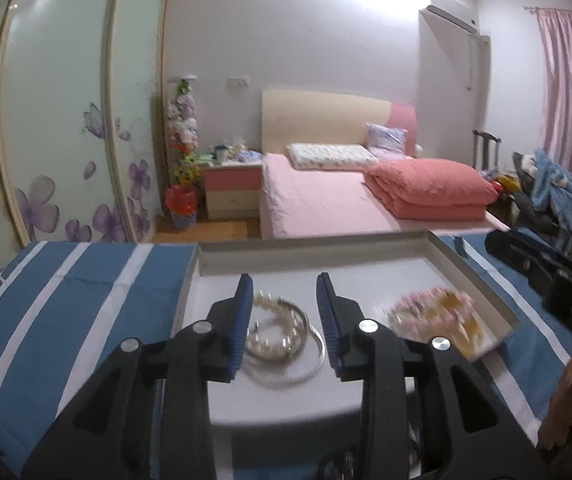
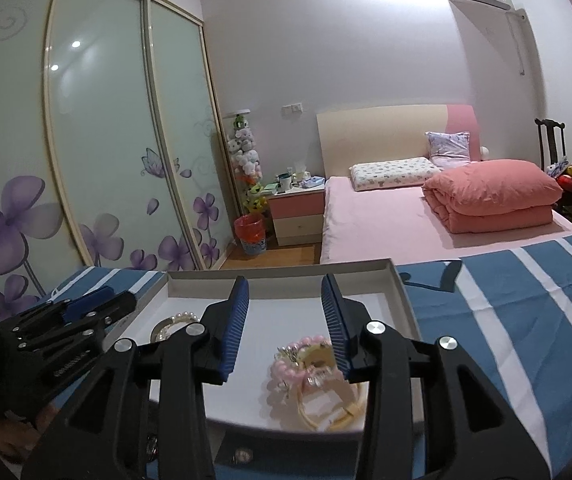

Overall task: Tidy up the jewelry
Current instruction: 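Grasp the dark red bead bracelet with the left tool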

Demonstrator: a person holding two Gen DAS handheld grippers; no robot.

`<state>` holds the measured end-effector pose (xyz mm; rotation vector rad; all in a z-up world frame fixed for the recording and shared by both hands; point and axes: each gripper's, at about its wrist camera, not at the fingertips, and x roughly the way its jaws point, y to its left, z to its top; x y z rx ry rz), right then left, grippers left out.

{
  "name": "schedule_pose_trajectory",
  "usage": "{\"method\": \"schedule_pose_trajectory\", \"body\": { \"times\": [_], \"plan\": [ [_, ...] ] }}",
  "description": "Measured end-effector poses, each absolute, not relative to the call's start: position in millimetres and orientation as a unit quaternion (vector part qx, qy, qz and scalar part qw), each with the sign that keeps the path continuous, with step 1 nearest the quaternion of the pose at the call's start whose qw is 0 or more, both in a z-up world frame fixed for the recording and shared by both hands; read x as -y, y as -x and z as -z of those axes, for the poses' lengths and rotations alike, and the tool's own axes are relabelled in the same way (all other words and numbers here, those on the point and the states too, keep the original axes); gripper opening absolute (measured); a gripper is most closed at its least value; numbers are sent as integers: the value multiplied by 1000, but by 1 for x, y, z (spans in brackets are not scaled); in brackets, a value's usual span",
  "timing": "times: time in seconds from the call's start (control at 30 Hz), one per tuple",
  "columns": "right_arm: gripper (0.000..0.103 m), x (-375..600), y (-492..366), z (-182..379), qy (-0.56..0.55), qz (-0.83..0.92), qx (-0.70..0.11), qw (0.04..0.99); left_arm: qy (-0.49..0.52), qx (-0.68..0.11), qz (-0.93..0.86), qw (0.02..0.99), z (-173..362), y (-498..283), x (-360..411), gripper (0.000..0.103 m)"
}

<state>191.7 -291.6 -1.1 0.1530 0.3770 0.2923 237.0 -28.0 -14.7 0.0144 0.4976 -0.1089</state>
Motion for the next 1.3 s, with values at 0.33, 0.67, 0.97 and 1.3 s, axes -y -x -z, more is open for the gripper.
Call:
{"method": "schedule_pose_trajectory", "body": {
  "times": [0.33,0.67,0.97,1.3],
  "plan": [
    [39,300,-156,4,-77,-151,-206,964,-93,-346,172,918,53,-197,58,49],
    [39,309,-153,14,-97,-154,-212,960,-114,-416,183,883,83,-206,83,52],
    [39,306,-154,19,-95,-159,-223,957,-99,-418,161,888,82,-206,69,9],
    [39,291,-156,26,-67,-185,-253,947,-63,-426,57,901,78,-191,-18,9]
  ]
}}
